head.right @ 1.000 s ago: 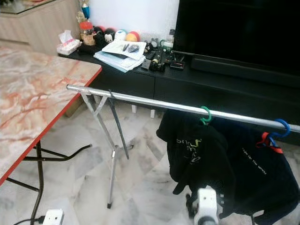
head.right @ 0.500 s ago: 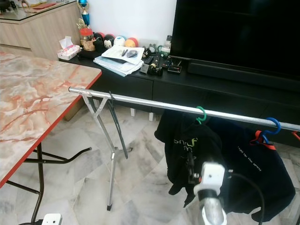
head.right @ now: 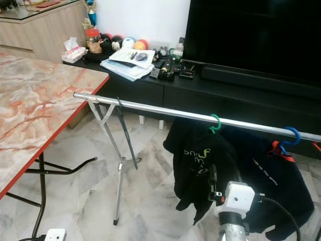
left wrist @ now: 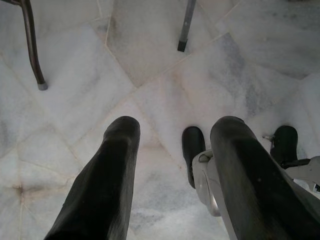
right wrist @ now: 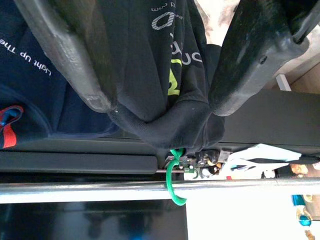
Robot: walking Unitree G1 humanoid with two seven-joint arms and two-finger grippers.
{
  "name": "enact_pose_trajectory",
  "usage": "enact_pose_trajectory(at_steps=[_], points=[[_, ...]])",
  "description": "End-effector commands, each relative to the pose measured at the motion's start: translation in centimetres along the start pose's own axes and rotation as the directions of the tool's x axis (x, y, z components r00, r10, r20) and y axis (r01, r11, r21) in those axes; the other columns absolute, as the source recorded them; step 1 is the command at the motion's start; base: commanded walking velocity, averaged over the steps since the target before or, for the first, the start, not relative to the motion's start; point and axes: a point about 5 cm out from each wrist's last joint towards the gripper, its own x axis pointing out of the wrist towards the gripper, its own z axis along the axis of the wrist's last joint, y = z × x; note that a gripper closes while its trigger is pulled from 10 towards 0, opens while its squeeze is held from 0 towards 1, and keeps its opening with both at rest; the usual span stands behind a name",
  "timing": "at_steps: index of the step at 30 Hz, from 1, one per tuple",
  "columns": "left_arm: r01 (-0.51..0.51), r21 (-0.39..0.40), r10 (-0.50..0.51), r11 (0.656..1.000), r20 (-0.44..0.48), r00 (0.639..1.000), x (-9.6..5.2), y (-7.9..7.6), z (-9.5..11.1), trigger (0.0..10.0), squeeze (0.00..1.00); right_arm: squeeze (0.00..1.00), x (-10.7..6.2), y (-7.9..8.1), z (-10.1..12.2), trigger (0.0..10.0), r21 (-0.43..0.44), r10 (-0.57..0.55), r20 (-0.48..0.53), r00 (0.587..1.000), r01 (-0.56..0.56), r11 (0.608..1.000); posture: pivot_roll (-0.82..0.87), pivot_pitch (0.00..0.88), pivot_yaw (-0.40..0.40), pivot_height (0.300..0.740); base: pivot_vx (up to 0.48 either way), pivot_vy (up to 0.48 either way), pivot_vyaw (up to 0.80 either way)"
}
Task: Hang hanger
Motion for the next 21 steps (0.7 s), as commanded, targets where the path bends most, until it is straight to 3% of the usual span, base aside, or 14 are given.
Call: enact_pose_trajectory(at_steps=[1,13,21], points=[[-0.001,0.01,0.001,1.0,-0.022,1.0,-0.2,0.1,-0.8,10.0,0.0,0.0,0.1,-0.3,0.4,10.0,-0.005,-0.01,0.001,1.0,0.01,1.0,-0.03,0.034,-0.001,0.74,0.0,0.0,0.0],[-0.003,0.011,0.003,1.0,-0.009,1.0,-0.1,0.3,-0.2,10.0,0.0,0.0,1.9,0.2,1.0,10.0,0.005,-0.019,-0.002,1.0,0.019,1.0,-0.02,0.049,0.009,0.74,0.0,0.0,0.0],[-0.009,0.009,0.009,1.0,-0.012,1.0,-0.1,0.5,-0.3,10.0,0.0,0.0,2.3,0.4,1.4,10.0,0.009,-0.017,0.002,1.0,0.017,1.0,-0.02,0.061,0.013,0.74,0.245,0.0,0.0]])
